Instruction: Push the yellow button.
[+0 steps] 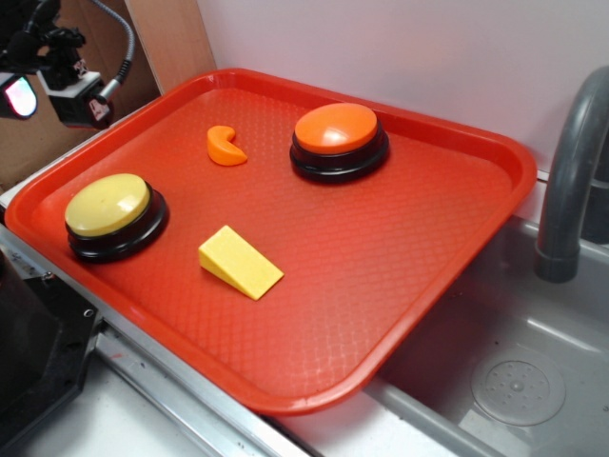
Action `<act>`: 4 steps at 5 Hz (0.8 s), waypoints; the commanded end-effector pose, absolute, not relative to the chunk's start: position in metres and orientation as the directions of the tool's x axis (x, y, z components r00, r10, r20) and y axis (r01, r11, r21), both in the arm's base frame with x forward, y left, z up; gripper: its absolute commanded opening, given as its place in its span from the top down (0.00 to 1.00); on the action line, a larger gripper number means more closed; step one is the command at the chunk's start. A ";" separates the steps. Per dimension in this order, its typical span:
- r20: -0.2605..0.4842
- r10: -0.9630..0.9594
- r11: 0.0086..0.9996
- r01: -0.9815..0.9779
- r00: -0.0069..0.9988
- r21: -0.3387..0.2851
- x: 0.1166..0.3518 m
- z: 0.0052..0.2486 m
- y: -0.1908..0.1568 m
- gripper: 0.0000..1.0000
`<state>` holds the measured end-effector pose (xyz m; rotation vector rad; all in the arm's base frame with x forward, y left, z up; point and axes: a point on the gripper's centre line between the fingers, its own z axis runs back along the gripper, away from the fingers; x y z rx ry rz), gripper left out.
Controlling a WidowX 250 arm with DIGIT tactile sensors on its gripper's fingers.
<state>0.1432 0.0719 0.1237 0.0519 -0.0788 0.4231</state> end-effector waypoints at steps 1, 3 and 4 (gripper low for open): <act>0.146 0.437 0.895 -0.446 0.888 0.034 0.149 0.144 0.088 0.00; 0.152 0.454 0.886 -0.462 0.878 0.022 0.152 0.150 0.095 0.00; 0.165 0.461 0.886 -0.462 0.872 -0.036 0.153 0.146 0.101 0.00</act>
